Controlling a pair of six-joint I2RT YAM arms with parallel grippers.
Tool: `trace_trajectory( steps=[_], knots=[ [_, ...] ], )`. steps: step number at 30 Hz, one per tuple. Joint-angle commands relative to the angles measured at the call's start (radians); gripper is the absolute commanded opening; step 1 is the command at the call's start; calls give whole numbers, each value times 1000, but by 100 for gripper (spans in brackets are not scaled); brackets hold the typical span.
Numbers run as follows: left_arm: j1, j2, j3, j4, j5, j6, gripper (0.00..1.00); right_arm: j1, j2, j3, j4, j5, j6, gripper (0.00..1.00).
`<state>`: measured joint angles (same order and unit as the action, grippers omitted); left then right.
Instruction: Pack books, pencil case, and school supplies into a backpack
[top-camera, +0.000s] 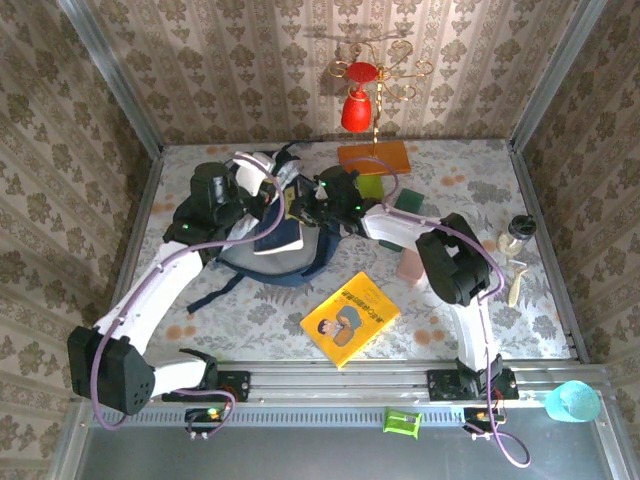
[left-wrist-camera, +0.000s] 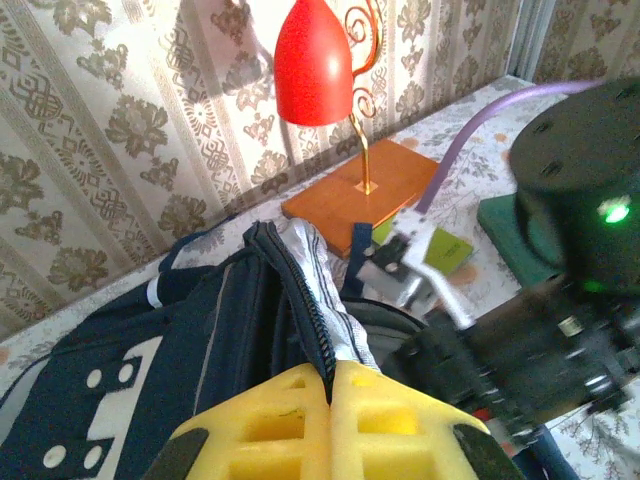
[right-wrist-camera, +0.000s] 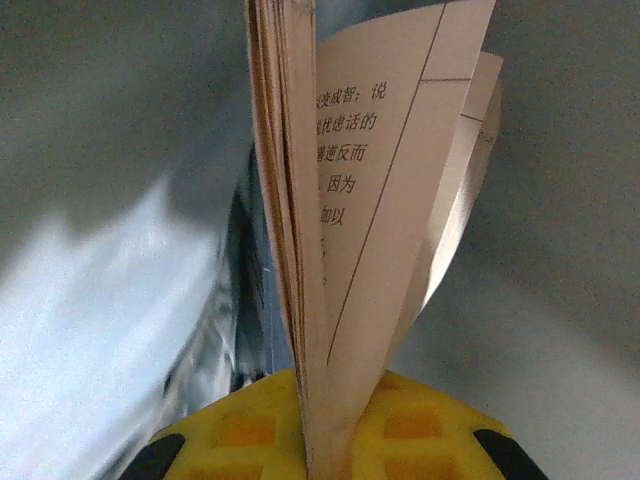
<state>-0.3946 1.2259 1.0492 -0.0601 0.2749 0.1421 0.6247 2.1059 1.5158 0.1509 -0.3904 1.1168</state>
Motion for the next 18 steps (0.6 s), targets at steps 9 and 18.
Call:
trace_trajectory(
  steps=[9, 18],
  knots=[
    [7, 0, 93, 101, 32, -66, 0, 144, 302, 421, 28, 680, 276, 5],
    [76, 5, 61, 142, 4, -151, 0, 120, 100, 203, 1, 579, 75, 57]
  ],
)
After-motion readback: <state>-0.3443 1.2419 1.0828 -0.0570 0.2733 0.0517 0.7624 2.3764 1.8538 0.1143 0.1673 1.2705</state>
